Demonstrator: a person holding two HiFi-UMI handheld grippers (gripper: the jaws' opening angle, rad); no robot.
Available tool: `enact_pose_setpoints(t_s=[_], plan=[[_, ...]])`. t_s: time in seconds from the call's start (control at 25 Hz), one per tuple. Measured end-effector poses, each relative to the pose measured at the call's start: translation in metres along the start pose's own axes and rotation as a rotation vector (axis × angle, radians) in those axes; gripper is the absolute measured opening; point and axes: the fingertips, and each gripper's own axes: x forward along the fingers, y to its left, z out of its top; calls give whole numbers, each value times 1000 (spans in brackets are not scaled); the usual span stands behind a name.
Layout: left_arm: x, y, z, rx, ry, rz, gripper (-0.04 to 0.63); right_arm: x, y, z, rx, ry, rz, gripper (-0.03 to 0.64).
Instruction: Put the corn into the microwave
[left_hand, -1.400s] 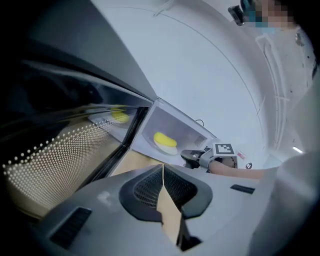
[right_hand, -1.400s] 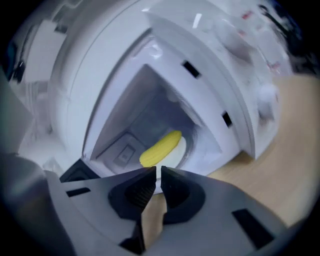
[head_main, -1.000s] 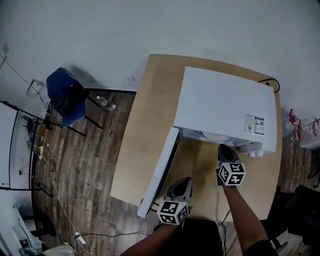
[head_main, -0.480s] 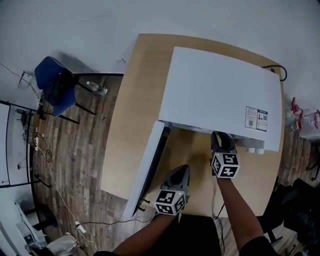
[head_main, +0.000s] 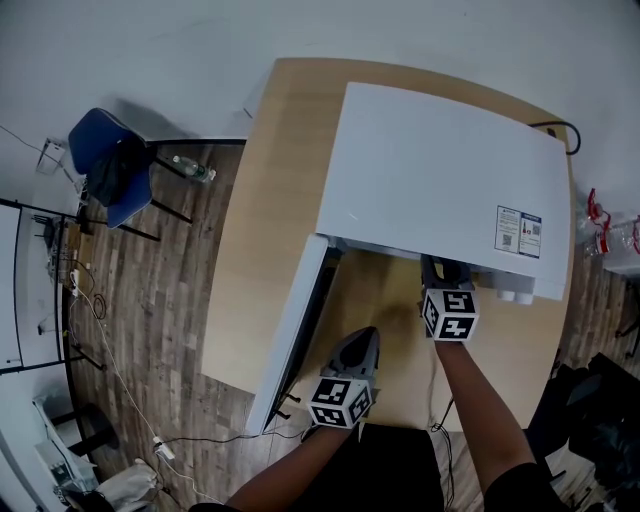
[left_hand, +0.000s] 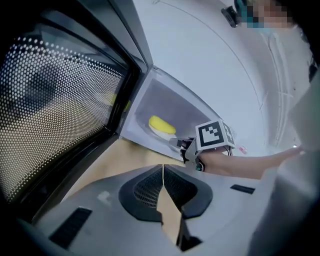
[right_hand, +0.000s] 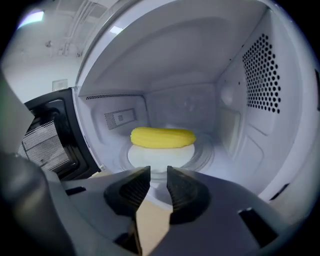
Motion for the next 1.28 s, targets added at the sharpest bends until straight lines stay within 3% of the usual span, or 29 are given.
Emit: enact_pose_setpoints(t_s=[0.44,0.68,0.88,1.0,1.28], plan=[[-15,7,0,13,-25,15,14,12,-1,6,5,3,-15,156],[-34,6,7,25,-58,18,14,-14,4,3,0,2,-23,156],[-68,-16,19,60,-94,-26,14,-85,31,10,108,-54,-19,156],[-98,-32,21,74,-116,-51,14,-145,58,16,123,-121,-3,156],[-174,-79,17,200,-136,-128,14,-292,112,10,114,-218,-2,124]])
